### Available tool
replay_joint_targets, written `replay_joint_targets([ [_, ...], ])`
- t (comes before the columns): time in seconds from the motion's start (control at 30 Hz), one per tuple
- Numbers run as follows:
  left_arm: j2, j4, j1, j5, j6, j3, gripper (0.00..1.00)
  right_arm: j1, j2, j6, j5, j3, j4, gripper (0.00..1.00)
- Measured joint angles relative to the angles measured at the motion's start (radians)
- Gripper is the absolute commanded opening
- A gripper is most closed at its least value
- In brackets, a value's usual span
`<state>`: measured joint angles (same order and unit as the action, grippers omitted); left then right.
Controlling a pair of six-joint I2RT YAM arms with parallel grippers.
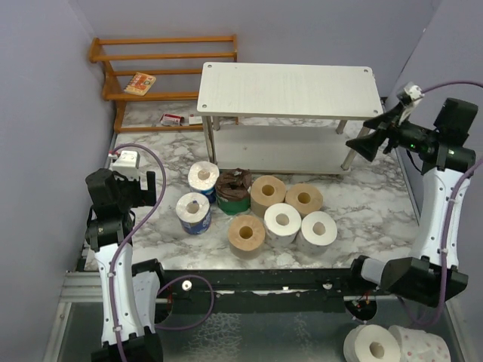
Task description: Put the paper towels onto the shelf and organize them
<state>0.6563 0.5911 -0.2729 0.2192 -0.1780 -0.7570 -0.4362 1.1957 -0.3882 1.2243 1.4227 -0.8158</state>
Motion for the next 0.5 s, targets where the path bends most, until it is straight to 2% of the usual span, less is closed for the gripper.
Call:
replay_joint_targets([
  [0.2,-0.018,0.0,0.0,-0.001,0.0,0.0,0.99,0.227,0.014,0.041,-0.236,0.071,0.016,0.99],
  [0.3,-0.029,-0.001,0.0,-0.001,0.0,0.0,0.99,0.422,0.02,0.043,-0.433,0.143,0.025,0.99],
  [0.37,-0.032,-0.002,0.0,-0.001,0.0,0.0,0.99,0.543,0.068,0.043,-0.549,0.227,0.007,0.99],
  [0.5,-0.034,-0.007,-0.001,-0.004,0.0,0.0,0.99,0.678,0.164,0.04,-0.668,0.338,-0.02,0.99],
])
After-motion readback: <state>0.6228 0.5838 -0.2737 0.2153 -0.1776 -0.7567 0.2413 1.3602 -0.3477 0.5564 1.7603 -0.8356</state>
